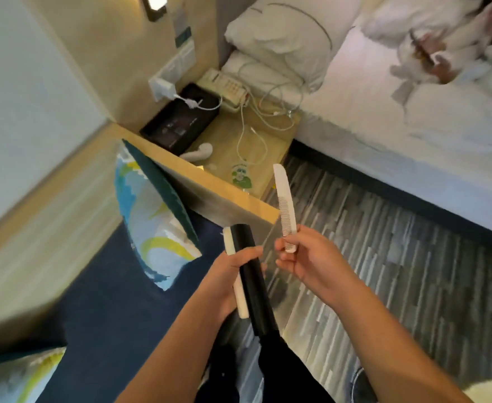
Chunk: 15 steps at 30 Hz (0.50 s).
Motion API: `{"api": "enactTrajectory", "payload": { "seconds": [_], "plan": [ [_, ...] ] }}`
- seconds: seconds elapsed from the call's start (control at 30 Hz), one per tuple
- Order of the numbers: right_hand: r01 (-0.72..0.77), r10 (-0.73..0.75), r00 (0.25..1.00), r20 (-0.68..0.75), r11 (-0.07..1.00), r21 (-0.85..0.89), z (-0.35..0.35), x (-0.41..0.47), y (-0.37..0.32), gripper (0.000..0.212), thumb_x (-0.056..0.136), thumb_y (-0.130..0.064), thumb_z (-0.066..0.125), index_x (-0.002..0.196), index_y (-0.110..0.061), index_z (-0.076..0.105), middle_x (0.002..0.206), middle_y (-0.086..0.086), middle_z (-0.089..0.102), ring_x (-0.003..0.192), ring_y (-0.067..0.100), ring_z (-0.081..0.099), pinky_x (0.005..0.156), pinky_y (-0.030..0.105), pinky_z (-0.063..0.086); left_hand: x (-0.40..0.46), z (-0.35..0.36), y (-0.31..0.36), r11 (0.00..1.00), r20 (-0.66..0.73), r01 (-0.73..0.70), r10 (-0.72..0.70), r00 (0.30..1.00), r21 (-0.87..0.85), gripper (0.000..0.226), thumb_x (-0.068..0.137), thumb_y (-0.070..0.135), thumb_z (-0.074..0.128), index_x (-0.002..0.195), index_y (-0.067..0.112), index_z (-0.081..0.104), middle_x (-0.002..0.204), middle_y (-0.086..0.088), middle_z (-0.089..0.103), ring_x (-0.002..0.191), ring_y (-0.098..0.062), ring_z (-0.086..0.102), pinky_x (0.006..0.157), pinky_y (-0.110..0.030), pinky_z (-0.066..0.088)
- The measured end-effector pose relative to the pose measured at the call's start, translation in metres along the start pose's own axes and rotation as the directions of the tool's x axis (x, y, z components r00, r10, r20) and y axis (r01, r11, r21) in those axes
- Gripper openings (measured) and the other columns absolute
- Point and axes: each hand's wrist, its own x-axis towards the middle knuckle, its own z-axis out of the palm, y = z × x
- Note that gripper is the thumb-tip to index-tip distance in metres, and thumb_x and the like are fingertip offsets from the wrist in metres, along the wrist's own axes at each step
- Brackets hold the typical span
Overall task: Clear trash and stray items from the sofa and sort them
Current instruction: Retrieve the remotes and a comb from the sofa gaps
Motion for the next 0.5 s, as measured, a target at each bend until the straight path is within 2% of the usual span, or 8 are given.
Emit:
{"api": "enactTrajectory", "payload": {
  "seconds": [0.2,0.37,0.5],
  "plan": [
    [0.225,-0.207,0.969,-0.137,0.966,0.131,-0.005,-0.101,-0.018,0.023,0.101,-0.003,0.044,0.122,-0.007,0.05,0.065,0.003,0.06,0.054,0.011,0.053,0.056,0.027,0.05,-0.062,0.042,0.025,0.981,0.157,-0.073,0.045,0.987,0.177,0.053,0.069,0.026,0.088,0.108,0.002,0.062,0.082,-0.016,0.066,0.068,-0.025,0.069,0.065,-0.038,0.058],
    [0.404,-0.327,0.897,-0.297,0.88,0.251,-0.032,-0.186,-0.018,0.008,0.098,-0.002,0.044,0.102,-0.008,0.047,0.063,0.003,0.057,0.053,0.012,0.051,0.054,0.028,0.05,-0.101,0.091,0.026,0.935,0.255,-0.073,-0.019,0.967,0.347,0.067,0.063,0.029,0.092,0.117,0.001,0.061,0.084,-0.015,0.07,0.075,-0.025,0.071,0.068,-0.037,0.057],
    [0.531,-0.392,0.809,-0.439,0.807,0.258,-0.072,-0.246,-0.004,0.011,0.098,-0.002,0.043,0.091,-0.009,0.048,0.066,0.004,0.059,0.053,0.013,0.05,0.054,0.028,0.052,-0.12,0.142,0.0,0.875,0.355,-0.073,-0.117,0.927,0.479,0.072,0.059,0.031,0.096,0.119,0.005,0.065,0.091,-0.016,0.072,0.08,-0.026,0.072,0.073,-0.041,0.059]
  ]
}}
